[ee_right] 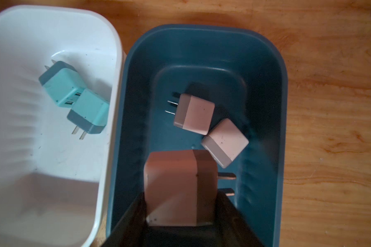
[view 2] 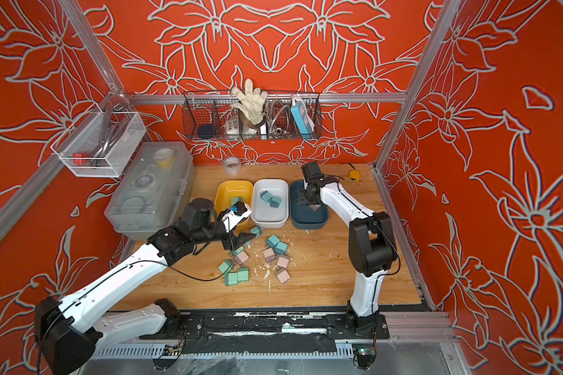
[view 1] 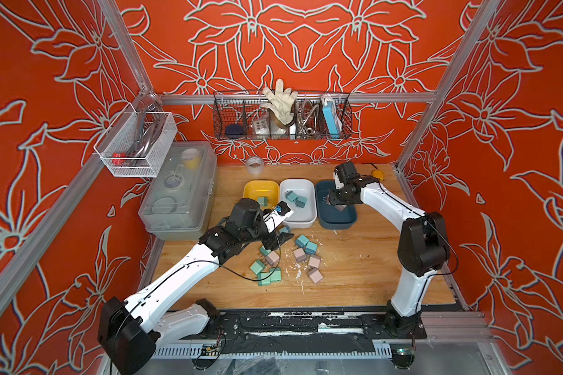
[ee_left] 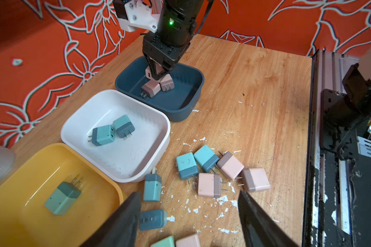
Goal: Place the plugs by color into the storage box
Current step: Place the plug in the storage box.
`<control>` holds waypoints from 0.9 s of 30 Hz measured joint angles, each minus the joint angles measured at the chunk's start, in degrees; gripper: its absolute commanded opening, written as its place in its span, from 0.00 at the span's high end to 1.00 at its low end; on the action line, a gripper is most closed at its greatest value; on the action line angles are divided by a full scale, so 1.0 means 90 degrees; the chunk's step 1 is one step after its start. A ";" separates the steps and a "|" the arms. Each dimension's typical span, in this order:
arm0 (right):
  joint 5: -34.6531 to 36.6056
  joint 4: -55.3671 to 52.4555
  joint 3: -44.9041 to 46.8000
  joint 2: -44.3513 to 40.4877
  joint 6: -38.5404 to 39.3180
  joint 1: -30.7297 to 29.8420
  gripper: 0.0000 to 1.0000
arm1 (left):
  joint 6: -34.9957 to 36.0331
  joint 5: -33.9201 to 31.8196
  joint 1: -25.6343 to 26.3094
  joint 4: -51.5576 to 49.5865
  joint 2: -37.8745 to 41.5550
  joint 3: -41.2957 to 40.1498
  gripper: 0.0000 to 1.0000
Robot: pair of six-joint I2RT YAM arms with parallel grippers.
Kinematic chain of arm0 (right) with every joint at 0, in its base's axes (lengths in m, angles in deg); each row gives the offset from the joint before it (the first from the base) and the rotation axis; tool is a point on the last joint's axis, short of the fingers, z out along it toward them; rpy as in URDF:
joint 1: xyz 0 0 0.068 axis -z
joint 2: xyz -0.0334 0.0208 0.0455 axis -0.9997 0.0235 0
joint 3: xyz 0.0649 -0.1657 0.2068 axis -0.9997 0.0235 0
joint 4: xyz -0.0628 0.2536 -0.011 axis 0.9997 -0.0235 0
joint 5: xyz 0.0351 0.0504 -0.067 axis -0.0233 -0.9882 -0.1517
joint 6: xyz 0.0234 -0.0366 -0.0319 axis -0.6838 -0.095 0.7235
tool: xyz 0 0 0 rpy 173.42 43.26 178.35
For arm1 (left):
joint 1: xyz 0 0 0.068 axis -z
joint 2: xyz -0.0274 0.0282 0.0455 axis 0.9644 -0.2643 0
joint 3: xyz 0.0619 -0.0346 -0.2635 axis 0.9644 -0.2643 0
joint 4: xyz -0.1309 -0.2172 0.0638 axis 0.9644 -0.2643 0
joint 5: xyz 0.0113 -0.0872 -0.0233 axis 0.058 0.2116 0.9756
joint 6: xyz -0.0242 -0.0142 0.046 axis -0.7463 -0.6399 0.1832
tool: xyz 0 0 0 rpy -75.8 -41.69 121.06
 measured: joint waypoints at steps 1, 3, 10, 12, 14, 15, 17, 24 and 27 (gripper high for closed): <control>0.0036 -0.0002 -0.0087 0.0112 0.0015 0.0010 0.66 | -0.0007 -0.0012 0.0000 0.0019 0.0053 -0.0061 0.27; 0.0092 -0.0051 -0.0340 0.0345 0.0058 0.0024 0.66 | -0.0015 -0.0041 0.0000 0.0080 0.0148 -0.0170 0.26; 0.0369 -0.0126 -0.1229 0.0998 0.0160 0.0126 0.61 | -0.0056 -0.0134 0.0036 0.0277 0.0384 -0.0418 0.25; 0.0459 -0.0182 -0.1481 0.1217 0.0177 0.0158 0.60 | -0.0053 -0.0151 0.0044 0.0311 0.0427 -0.0442 0.25; 0.0546 -0.0233 -0.1620 0.1379 0.0199 0.0192 0.59 | -0.0051 -0.0168 0.0049 0.0345 0.0440 -0.0444 0.25; 0.0588 -0.0248 -0.1644 0.1440 0.0211 0.0194 0.58 | -0.0051 -0.0182 0.0049 0.0357 0.0442 -0.0447 0.25; 0.0675 -0.0313 -0.1673 0.1535 0.0238 0.0233 0.58 | -0.0041 -0.0211 0.0049 0.0369 0.0464 -0.0452 0.24; 0.0784 -0.0386 -0.1739 0.1807 0.0265 0.0352 0.50 | 0.0002 -0.0272 0.0049 0.0386 0.0704 -0.0491 0.24; 0.0797 -0.0440 -0.1889 0.1933 0.0270 0.0384 0.42 | 0.0022 -0.0291 0.0049 0.0386 0.0712 -0.0512 0.24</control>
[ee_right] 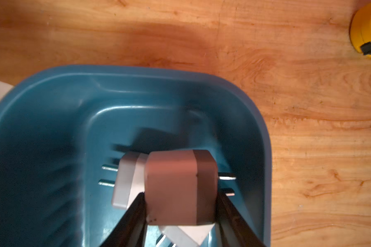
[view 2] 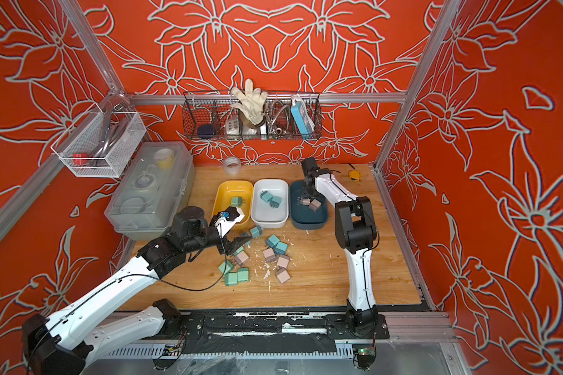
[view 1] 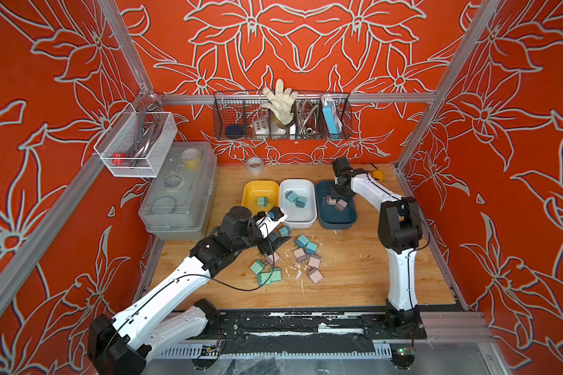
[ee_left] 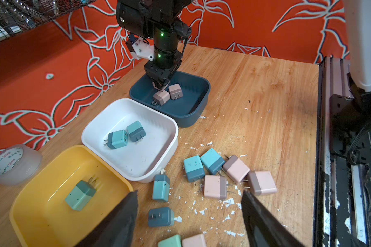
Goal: Place the plugs by color into the storage box
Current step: Place the plug in the storage box.
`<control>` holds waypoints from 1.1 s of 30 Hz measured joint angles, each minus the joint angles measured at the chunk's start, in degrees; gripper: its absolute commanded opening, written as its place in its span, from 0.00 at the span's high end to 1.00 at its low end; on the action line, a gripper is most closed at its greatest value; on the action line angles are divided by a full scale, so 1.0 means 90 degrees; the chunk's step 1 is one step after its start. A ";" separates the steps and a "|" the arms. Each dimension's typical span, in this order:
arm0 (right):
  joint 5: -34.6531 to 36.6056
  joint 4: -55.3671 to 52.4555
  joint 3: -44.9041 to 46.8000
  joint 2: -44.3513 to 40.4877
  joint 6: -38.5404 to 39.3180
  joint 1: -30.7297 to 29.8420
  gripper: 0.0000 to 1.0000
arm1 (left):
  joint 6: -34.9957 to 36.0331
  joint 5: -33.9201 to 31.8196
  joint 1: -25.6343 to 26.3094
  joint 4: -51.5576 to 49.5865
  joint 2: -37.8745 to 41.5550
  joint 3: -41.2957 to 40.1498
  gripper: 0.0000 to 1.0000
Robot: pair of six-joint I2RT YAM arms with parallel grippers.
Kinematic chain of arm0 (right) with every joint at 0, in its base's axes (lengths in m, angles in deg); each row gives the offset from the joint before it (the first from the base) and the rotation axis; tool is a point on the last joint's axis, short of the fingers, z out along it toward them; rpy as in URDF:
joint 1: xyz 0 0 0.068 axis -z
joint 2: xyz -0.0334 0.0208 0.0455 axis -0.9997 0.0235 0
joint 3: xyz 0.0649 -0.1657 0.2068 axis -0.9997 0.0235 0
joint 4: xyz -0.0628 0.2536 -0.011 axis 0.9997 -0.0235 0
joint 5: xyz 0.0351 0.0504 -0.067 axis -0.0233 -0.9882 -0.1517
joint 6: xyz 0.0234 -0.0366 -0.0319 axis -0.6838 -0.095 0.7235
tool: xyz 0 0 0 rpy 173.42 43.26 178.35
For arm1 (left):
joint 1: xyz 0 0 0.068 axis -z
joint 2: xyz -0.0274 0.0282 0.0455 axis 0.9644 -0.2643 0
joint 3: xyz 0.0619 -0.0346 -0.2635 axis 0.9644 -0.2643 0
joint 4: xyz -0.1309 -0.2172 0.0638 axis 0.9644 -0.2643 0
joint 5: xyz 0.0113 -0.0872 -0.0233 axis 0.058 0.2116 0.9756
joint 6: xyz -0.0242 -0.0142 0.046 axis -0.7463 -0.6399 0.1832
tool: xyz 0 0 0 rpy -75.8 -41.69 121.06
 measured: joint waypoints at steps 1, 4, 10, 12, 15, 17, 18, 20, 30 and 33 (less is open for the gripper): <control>0.0007 -0.0007 -0.0044 0.0027 -0.0002 0.0005 0.39 | 0.0002 -0.0007 0.0000 -0.0002 0.0000 -0.0010 0.23; 0.0034 -0.0032 -0.0131 0.0046 -0.0002 0.0005 0.36 | 0.0022 -0.0017 0.0000 -0.0005 0.0000 -0.0029 0.23; 0.0029 -0.0075 -0.0138 0.0039 -0.0002 0.0005 0.36 | 0.0044 -0.0029 0.0000 -0.0002 0.0000 -0.0029 0.22; 0.0007 -0.0056 -0.0102 0.0019 -0.0007 0.0005 0.36 | 0.0046 -0.0029 0.0000 -0.0005 0.0000 -0.0029 0.22; -0.0073 -0.0036 0.0061 -0.0063 -0.0024 0.0005 0.36 | 0.0046 -0.0029 0.0000 -0.0005 0.0000 -0.0029 0.22; -0.0119 -0.0029 0.0202 -0.0136 -0.0034 0.0005 0.36 | 0.0049 -0.0029 0.0000 -0.0005 0.0000 -0.0029 0.22; -0.0146 -0.0034 0.0240 -0.0163 -0.0039 0.0005 0.36 | 0.0049 -0.0029 0.0000 -0.0005 0.0000 -0.0029 0.22; -0.0216 -0.0027 0.0289 -0.0211 -0.0053 0.0005 0.36 | 0.0049 -0.0029 0.0000 -0.0005 -0.0002 -0.0029 0.22; -0.0867 0.0355 0.0755 -0.0775 -0.0209 -0.0002 0.36 | -0.0034 -0.0019 -0.0019 -0.0010 -0.0359 -0.0024 0.20; -0.0991 0.0391 0.0821 -0.0933 -0.0223 -0.0015 0.36 | -0.0243 -0.0029 -0.0039 -0.0070 -0.0614 0.0002 0.18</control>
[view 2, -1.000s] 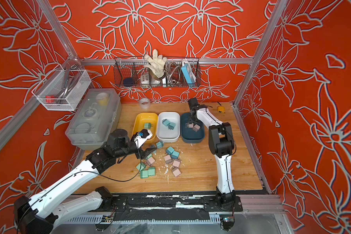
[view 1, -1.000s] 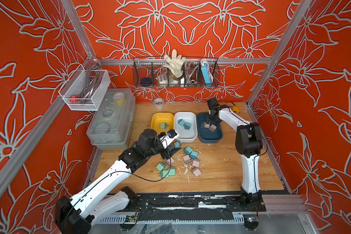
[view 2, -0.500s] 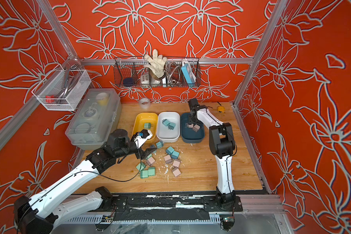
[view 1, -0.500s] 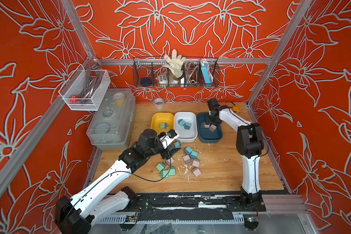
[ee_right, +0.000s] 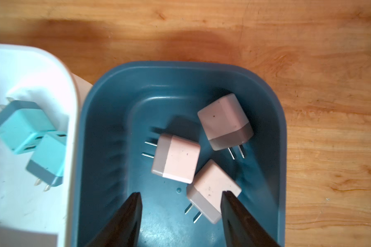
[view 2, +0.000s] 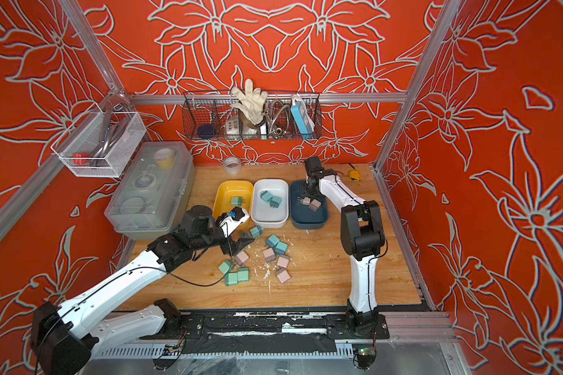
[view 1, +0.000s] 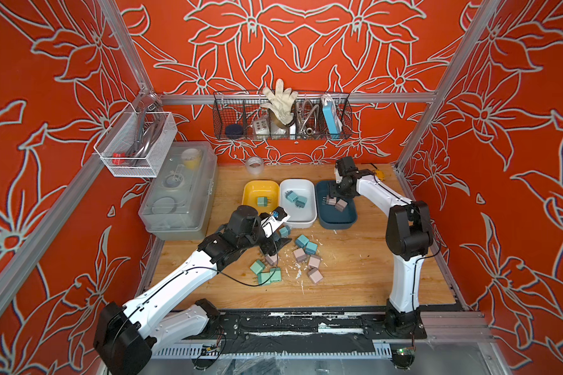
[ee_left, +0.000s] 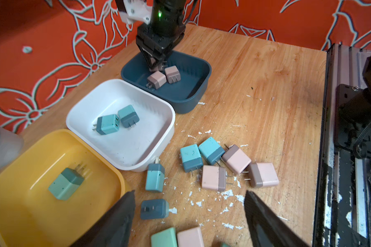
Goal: Place the plugs by color into the storage box
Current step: Place the plug in the storage box.
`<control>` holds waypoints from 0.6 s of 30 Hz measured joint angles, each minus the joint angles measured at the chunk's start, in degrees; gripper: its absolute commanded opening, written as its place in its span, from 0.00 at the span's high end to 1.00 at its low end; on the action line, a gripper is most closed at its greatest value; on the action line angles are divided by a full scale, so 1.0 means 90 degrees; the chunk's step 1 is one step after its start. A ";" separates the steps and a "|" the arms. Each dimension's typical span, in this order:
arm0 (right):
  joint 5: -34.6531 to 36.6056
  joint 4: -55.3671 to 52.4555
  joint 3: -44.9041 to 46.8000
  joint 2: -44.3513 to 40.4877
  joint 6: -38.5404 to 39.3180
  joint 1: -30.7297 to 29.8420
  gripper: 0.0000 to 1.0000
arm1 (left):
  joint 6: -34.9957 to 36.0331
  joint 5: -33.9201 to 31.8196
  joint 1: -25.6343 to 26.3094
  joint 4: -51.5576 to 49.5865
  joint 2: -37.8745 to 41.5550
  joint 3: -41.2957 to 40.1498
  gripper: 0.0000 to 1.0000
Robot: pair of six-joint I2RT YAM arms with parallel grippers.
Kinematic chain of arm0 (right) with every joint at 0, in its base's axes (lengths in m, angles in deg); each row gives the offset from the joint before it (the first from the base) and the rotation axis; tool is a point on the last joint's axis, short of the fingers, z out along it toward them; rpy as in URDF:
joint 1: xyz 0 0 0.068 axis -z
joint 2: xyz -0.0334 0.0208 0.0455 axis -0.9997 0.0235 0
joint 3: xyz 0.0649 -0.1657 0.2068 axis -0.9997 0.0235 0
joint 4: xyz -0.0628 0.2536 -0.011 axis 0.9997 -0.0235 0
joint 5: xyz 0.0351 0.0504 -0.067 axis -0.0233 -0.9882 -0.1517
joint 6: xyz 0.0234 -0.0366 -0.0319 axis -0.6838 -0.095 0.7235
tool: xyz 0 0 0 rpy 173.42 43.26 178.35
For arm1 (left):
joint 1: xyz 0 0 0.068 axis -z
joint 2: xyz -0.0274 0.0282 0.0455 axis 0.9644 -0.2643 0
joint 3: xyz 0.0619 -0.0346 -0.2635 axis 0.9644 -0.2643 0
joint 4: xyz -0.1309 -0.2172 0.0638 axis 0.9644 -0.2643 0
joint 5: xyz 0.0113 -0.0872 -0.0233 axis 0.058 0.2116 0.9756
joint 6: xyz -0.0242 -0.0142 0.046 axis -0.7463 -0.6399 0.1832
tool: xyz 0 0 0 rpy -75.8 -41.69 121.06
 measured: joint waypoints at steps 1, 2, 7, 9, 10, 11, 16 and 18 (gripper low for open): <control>-0.0049 0.0005 0.0019 -0.0051 0.0000 0.0000 0.36 | -0.0100 -0.0002 -0.0012 -0.0024 -0.0063 0.0027 0.17; -0.0061 0.0005 0.0046 -0.0117 0.0000 0.0000 0.36 | -0.0209 -0.0017 -0.0019 -0.0036 -0.0117 0.0063 0.17; -0.0117 0.0058 0.0583 -0.0777 -0.0049 -0.0005 0.36 | -0.0699 -0.0063 -0.0032 -0.0032 -0.0367 0.0335 0.18; -0.0211 0.0114 0.0831 -0.1081 -0.0109 -0.0012 0.36 | -0.0835 -0.0070 -0.0036 -0.0039 -0.0447 0.0423 0.18; -0.0274 0.0180 0.0998 -0.1260 -0.0143 -0.0012 0.36 | -0.0899 -0.0078 -0.0036 -0.0058 -0.0493 0.0466 0.18; -0.0330 0.0228 0.1161 -0.1421 -0.0180 -0.0015 0.36 | -0.0945 -0.0095 -0.0036 -0.0085 -0.0532 0.0503 0.18; -0.0597 0.0522 0.2249 -0.2251 -0.0457 -0.0068 0.37 | -0.1197 -0.0294 -0.0039 -0.0425 -0.0843 0.0860 0.18; -0.0704 0.0573 0.2625 -0.2489 -0.0556 -0.0102 0.37 | -0.1248 -0.0398 -0.0044 -0.0619 -0.0952 0.1013 0.19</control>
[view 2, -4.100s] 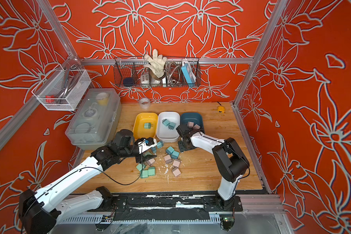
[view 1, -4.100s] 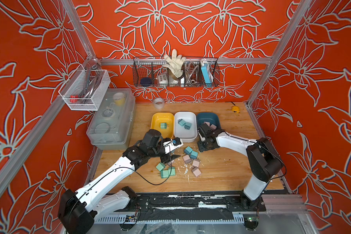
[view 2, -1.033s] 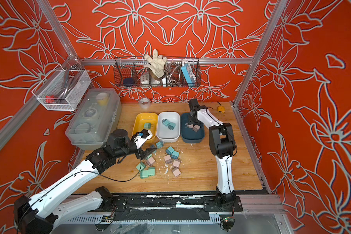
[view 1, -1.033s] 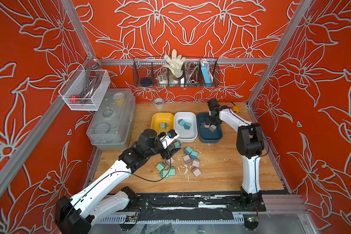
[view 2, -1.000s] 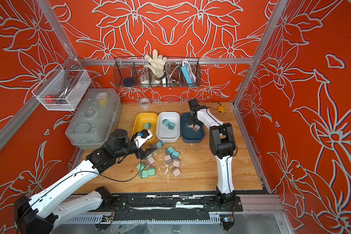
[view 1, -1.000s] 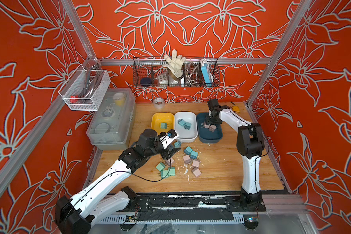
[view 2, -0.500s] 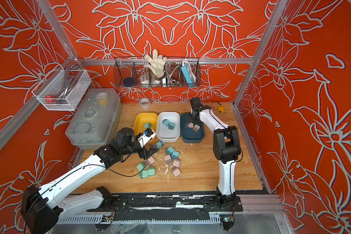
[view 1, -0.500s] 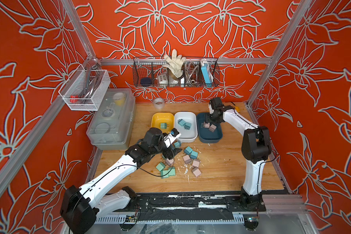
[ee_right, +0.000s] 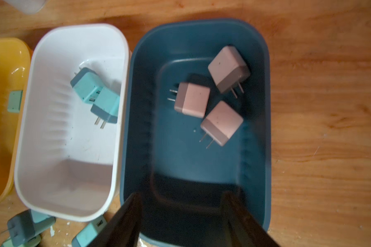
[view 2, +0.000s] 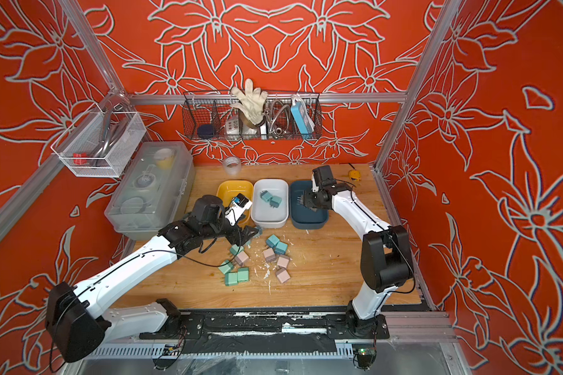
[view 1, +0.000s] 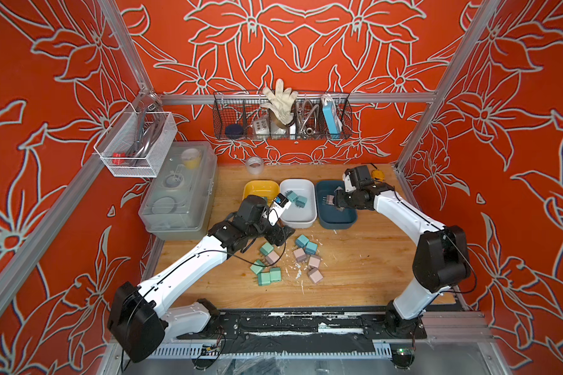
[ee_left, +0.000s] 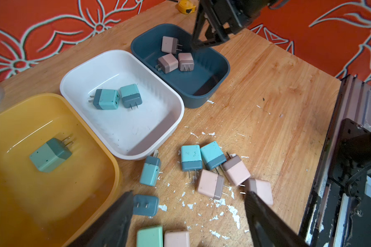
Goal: Place the plugs by color into the storage box
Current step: Place the plug in the storage box, then pick up the plug from the center of the board.
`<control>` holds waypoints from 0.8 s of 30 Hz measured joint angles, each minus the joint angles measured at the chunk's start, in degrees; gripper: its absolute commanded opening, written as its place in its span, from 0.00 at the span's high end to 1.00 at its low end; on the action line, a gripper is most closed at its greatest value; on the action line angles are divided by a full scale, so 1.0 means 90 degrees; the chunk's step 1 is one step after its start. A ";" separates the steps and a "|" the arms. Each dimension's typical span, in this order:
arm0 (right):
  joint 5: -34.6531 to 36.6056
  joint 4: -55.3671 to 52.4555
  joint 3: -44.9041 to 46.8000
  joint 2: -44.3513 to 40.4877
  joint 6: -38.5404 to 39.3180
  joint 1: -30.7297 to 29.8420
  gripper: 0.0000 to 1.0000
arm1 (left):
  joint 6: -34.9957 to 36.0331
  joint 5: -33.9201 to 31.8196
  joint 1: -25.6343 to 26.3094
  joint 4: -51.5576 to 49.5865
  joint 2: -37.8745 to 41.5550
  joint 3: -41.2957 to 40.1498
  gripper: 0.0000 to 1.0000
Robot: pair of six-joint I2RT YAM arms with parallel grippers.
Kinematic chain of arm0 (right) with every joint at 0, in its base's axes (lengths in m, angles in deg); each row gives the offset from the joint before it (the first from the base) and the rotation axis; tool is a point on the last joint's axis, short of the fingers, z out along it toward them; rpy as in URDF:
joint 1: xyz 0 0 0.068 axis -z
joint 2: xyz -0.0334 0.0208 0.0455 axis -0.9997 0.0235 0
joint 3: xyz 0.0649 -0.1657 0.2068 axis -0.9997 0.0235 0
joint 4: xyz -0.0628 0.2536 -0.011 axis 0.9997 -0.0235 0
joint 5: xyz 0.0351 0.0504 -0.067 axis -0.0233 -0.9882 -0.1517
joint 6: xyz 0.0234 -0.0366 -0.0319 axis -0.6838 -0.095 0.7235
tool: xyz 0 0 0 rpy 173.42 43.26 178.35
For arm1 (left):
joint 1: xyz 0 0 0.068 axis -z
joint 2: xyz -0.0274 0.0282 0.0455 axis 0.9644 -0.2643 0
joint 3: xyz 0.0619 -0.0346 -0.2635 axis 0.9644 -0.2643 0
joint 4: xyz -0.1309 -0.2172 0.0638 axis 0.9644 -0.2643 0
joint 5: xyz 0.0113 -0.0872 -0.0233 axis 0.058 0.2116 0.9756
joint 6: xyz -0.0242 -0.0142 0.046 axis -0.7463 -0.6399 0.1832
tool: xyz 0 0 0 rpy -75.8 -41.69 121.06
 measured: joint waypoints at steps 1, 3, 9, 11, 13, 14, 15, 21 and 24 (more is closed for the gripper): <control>-0.0068 0.0010 0.0163 -0.0100 -0.0039 -0.0017 0.37 | -0.0051 -0.0046 -0.0005 -0.0126 -0.0053 0.0087 0.19; -0.0119 0.0005 0.0420 -0.0270 -0.0090 -0.0070 0.37 | -0.0097 -0.0109 -0.0010 -0.0311 -0.0119 0.0211 0.21; -0.0240 -0.0012 0.1059 -0.0971 -0.0202 -0.0209 0.37 | -0.0279 -0.0073 -0.0010 -0.0585 -0.0172 0.0311 0.25; -0.0270 -0.0015 0.1226 -0.1234 -0.0219 -0.0228 0.37 | -0.0306 -0.0015 -0.0010 -0.0631 -0.0197 0.0311 0.25; -0.0299 -0.0012 0.1401 -0.1474 -0.0238 -0.0253 0.37 | -0.0345 0.0063 -0.0010 -0.0680 -0.0250 0.0325 0.26; -0.0313 -0.0015 0.1491 -0.1579 -0.0245 -0.0260 0.37 | -0.0367 0.0100 -0.0010 -0.0704 -0.0279 0.0338 0.27; -0.0342 -0.0024 0.1593 -0.1688 -0.0257 -0.0265 0.37 | -0.0403 0.0146 -0.0010 -0.0729 -0.0316 0.0355 0.28; -0.0449 -0.0134 0.2130 -0.2234 -0.0284 -0.0376 0.39 | -0.0597 0.0491 -0.0007 -0.0872 -0.0522 0.0369 0.34; -0.0527 -0.0175 0.2334 -0.2501 -0.0282 -0.0440 0.39 | -0.0692 0.0624 0.0027 -0.0882 -0.0614 0.0328 0.36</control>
